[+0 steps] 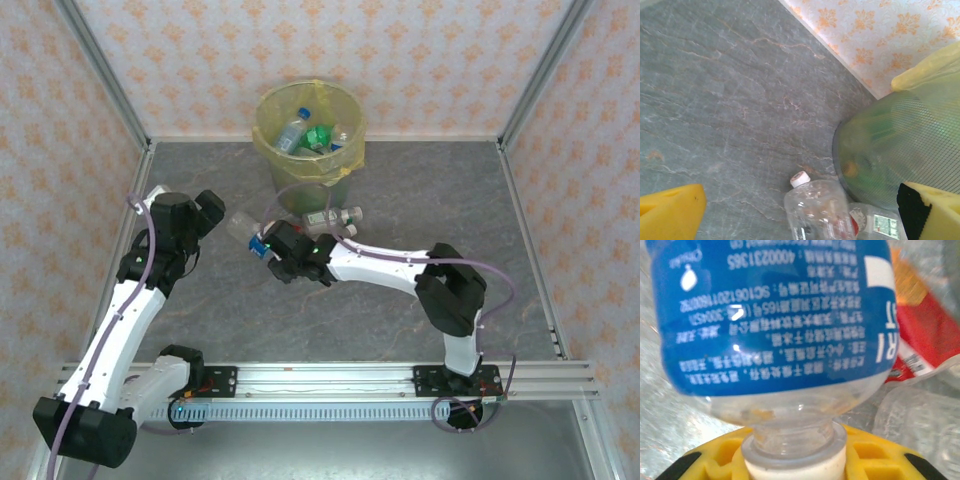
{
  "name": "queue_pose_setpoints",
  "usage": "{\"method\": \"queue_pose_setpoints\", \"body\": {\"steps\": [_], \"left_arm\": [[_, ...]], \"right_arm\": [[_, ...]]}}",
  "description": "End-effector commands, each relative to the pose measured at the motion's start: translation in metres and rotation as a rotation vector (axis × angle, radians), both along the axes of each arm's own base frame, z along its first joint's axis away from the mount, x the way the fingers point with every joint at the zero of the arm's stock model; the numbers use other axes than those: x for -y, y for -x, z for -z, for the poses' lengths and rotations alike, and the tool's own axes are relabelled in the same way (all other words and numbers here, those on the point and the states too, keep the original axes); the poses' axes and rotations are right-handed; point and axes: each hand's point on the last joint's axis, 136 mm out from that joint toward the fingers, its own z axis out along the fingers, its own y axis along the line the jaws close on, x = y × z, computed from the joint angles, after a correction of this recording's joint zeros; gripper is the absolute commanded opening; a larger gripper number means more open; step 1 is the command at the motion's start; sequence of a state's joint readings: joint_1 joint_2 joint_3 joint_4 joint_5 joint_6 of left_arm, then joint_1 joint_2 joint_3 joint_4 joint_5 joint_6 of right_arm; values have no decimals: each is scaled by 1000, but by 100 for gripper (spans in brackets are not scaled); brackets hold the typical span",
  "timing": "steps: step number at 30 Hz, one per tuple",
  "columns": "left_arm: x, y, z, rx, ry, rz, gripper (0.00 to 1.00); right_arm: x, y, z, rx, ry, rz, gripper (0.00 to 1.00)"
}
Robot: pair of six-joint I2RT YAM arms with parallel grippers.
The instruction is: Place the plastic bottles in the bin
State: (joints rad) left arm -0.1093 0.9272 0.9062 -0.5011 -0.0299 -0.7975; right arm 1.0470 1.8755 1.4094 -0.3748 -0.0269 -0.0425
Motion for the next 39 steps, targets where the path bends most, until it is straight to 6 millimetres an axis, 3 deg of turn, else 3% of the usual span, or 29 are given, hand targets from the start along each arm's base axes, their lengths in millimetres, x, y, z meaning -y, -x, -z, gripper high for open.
{"method": "queue_pose_setpoints", "body": {"steps": [1, 6, 10, 23, 27, 36, 39], "left_arm": [[14, -11, -1, 56, 140, 61, 99], [41, -25, 6, 107, 312, 202, 99], [64, -33, 6, 148, 404, 311, 99], [87, -36, -4, 228, 462, 462, 99], [89, -34, -3, 226, 454, 479, 98], [98, -28, -25, 314, 467, 552, 98], [97, -28, -22, 308, 467, 543, 98]], "right_arm": [[3, -11, -37, 108, -69, 52, 27], [5, -16, -61, 159, -112, 79, 27], [5, -16, -67, 165, -125, 83, 27], [6, -17, -69, 160, -133, 98, 26], [6, -17, -69, 158, -132, 105, 26], [10, -20, -63, 146, -118, 143, 24], [12, -19, -66, 148, -130, 152, 24]]}}
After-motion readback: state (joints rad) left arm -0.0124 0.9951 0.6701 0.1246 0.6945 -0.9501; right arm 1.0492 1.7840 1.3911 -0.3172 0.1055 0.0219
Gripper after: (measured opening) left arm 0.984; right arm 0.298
